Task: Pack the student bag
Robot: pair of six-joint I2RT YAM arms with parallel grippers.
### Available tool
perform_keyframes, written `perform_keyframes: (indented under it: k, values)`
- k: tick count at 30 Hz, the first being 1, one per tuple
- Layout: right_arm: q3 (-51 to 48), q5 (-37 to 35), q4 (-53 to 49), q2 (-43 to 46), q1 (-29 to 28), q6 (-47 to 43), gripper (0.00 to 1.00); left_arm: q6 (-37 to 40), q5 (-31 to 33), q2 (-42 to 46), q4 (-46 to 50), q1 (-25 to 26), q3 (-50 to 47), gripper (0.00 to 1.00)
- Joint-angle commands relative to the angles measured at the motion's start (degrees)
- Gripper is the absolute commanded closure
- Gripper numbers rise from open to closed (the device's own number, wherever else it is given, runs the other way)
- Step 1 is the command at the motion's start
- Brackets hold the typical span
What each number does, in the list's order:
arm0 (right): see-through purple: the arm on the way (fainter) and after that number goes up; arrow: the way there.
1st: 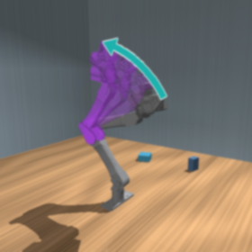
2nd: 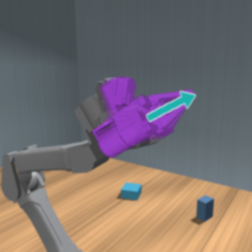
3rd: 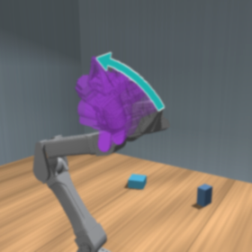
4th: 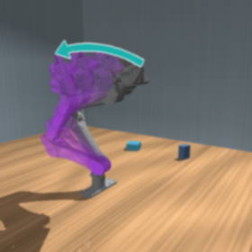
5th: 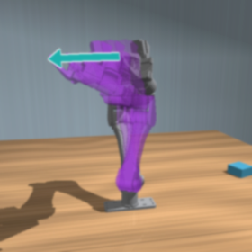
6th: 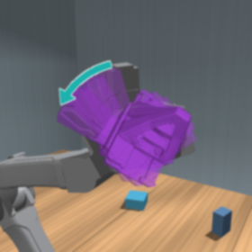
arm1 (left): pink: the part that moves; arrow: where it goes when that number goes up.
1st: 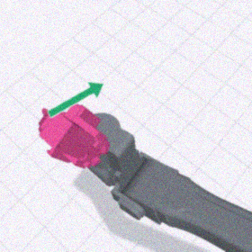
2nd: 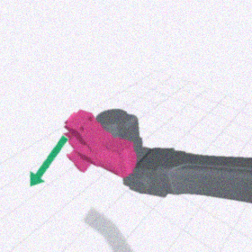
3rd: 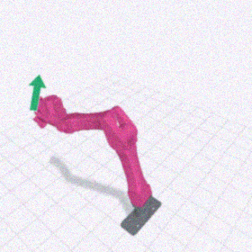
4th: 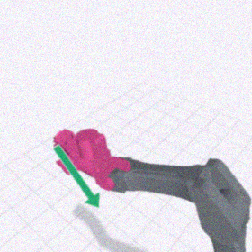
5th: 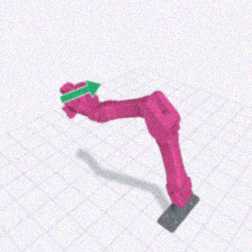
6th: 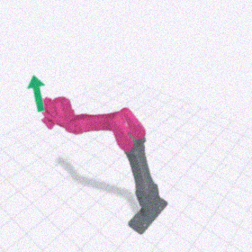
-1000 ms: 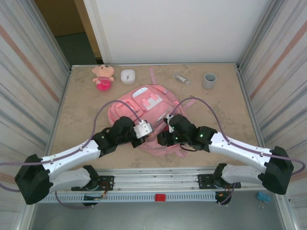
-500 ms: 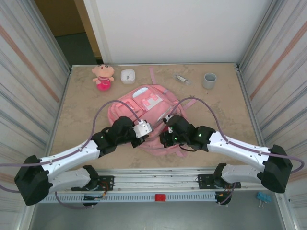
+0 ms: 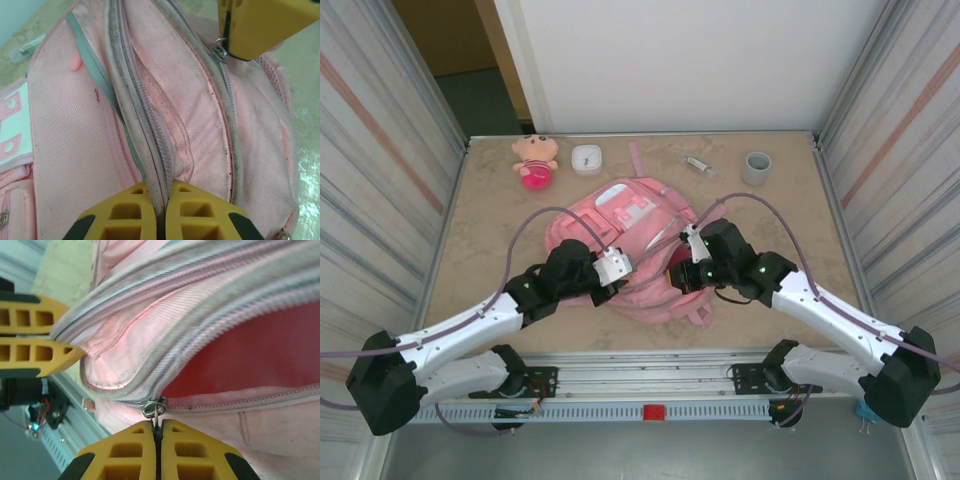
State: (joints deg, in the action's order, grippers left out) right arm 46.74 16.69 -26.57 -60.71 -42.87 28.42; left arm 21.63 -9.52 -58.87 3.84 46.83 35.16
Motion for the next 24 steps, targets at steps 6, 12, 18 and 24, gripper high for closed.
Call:
perform_keyframes:
  k: [6,12,18,24]
  values:
    - [2.74,0.42,-1.75,-1.74,-4.21,-0.22,1.00,-1.40,-4.32,-0.38,2.93,0.92,3.98,0.50]
    - [2.47,3.88,2.53,-1.67,-5.06,2.94,1.00,2.06,-1.67,-3.25,3.18,7.17,4.64,0.43]
    - [2.58,5.32,3.16,-1.61,-5.91,3.52,1.00,2.50,-1.88,-8.54,0.27,8.92,6.36,0.45]
    - [2.70,4.71,1.45,-0.69,-5.40,2.45,1.00,3.17,1.32,-12.49,-1.02,9.41,7.79,0.80]
